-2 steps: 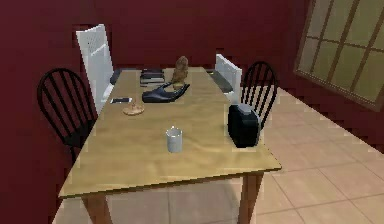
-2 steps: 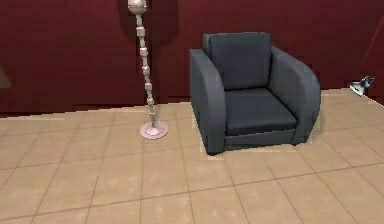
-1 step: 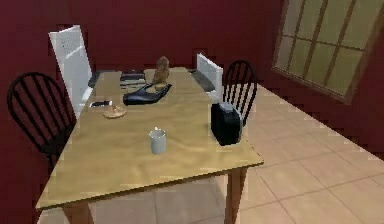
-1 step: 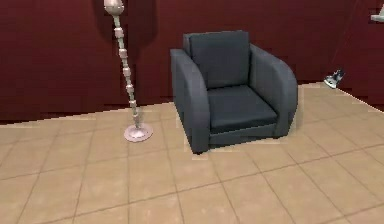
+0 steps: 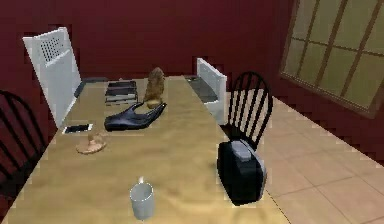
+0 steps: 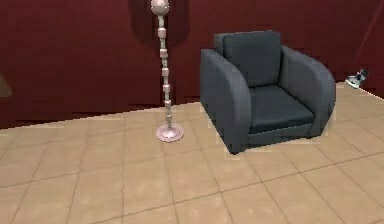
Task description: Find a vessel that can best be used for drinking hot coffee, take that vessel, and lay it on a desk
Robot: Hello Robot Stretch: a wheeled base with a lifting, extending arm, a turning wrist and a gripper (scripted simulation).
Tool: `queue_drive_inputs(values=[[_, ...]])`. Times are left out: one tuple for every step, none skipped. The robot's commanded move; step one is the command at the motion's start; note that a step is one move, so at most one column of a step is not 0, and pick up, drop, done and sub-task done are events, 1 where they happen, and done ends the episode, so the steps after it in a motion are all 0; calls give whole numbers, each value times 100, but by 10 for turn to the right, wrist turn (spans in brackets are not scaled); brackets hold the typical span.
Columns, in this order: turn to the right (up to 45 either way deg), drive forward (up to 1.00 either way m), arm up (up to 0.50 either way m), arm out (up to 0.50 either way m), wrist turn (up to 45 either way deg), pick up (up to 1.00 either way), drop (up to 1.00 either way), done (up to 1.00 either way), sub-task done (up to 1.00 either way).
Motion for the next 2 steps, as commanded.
queue_drive_inputs(values=[[-450,0,0,0,0,0,0,0,0],[-450,0,0,0,0,0,0,0,0]])
